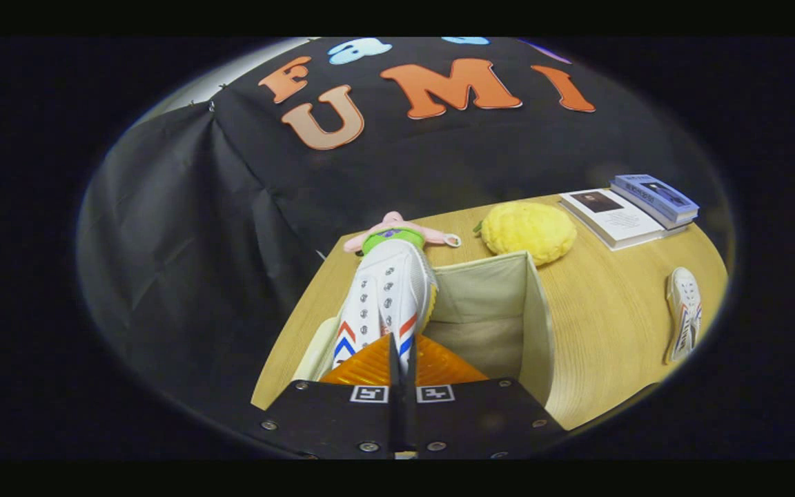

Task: Open the storage box then place both shoes into the box .Put the left shoe in first, then the right shoe, with the right side of both shoes facing outward in a uniform manner.

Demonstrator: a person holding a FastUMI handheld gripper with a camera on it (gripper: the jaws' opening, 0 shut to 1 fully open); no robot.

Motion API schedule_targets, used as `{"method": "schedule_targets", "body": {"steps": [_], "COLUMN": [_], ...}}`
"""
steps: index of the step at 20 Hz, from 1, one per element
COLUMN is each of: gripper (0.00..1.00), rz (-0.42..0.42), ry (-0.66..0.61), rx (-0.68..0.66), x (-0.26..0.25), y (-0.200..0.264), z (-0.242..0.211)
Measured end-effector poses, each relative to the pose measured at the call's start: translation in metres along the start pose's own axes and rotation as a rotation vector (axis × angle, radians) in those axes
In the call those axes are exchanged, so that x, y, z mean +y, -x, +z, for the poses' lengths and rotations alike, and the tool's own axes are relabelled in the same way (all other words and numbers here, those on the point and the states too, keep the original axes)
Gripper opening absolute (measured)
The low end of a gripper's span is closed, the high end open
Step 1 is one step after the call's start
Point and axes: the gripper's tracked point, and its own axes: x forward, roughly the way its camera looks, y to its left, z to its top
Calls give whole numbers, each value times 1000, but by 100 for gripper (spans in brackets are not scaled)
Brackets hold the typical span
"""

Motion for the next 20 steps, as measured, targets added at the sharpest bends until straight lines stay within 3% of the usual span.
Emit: {"method": "schedule_targets", "body": {"steps": [15,20], "gripper": [4,5], "rz": [-12,-49], "ry": [38,58], "rx": [107,216], "x": [5,0], "y": [10,13], "z": [-15,-39]}}
